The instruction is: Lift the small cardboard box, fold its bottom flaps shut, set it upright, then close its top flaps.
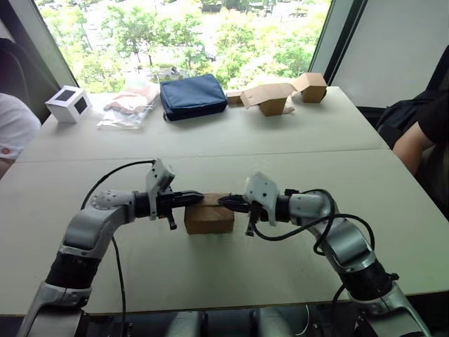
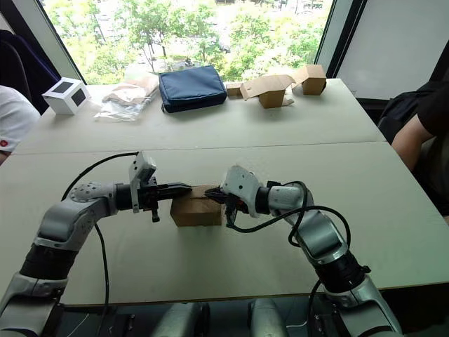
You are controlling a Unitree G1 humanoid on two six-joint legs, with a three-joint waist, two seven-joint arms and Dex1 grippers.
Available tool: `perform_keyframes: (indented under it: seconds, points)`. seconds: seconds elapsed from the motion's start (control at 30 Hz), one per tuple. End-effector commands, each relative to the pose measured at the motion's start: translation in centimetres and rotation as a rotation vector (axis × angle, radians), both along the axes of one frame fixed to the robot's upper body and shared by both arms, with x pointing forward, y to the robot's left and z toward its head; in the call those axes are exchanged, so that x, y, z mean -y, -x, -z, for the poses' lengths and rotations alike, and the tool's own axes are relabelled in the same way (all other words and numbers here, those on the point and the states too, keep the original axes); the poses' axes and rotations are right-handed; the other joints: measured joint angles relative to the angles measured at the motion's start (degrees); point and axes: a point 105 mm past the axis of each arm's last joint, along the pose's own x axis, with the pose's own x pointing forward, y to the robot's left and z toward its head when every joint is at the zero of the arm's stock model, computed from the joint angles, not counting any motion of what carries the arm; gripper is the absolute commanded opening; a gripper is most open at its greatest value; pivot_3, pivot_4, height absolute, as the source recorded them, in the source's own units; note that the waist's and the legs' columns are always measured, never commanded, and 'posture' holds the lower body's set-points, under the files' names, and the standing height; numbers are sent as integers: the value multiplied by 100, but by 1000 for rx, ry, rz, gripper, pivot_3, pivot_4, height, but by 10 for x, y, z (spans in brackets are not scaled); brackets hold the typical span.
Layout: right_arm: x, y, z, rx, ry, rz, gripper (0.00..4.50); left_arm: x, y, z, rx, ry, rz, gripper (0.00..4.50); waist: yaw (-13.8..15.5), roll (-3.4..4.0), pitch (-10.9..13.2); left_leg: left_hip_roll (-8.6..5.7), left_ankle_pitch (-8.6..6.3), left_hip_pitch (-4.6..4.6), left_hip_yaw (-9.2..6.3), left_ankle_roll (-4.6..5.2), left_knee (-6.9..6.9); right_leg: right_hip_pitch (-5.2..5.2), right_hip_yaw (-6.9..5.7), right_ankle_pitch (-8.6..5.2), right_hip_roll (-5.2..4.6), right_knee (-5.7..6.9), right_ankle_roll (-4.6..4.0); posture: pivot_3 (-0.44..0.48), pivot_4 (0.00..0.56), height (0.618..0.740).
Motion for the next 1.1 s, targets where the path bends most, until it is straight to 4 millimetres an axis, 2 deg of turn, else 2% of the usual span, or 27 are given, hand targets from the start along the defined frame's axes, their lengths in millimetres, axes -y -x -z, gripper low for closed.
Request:
perform_keyframes:
  seconds: [0.03,0.33,0.53,0.8,0.9,1.0,1.1]
  points:
    - [-4,-5,-19,70,-43,19,0,2,9,-22,87,-15,10,95,-2,0,0,1,0,0,0,0,-1,-1,0,0,0,0,0,0,150,740]
    - [-21,-7,-6,73,30,-19,0,15,10,-8,114,-100,25,95,4,1,0,-2,0,0,1,0,-2,2,0,0,2,-3,0,0,150,740]
    - [-21,-10,13,91,142,-29,0,22,11,11,95,-145,45,95,-2,2,1,-1,0,0,2,0,-2,2,0,0,3,-5,0,0,150,740]
    - [-19,-12,18,84,145,-22,0,19,10,14,95,-150,36,95,2,1,1,-1,0,1,2,0,-2,3,-1,0,3,-5,0,0,150,740]
    - [-18,-13,13,77,101,-14,0,15,7,7,122,-132,2,95,2,2,1,-1,0,1,1,0,-2,3,-1,0,3,-5,0,0,150,740]
    - [-11,-14,-16,70,-80,13,0,0,-5,-13,198,-93,-154,95,3,1,1,-1,0,1,1,0,-2,3,-1,0,3,-5,0,0,150,740]
    - [4,-13,-42,38,-253,42,0,-20,-10,-13,267,-175,-305,95,4,1,2,0,0,1,0,0,-3,2,1,0,2,-5,1,0,150,740]
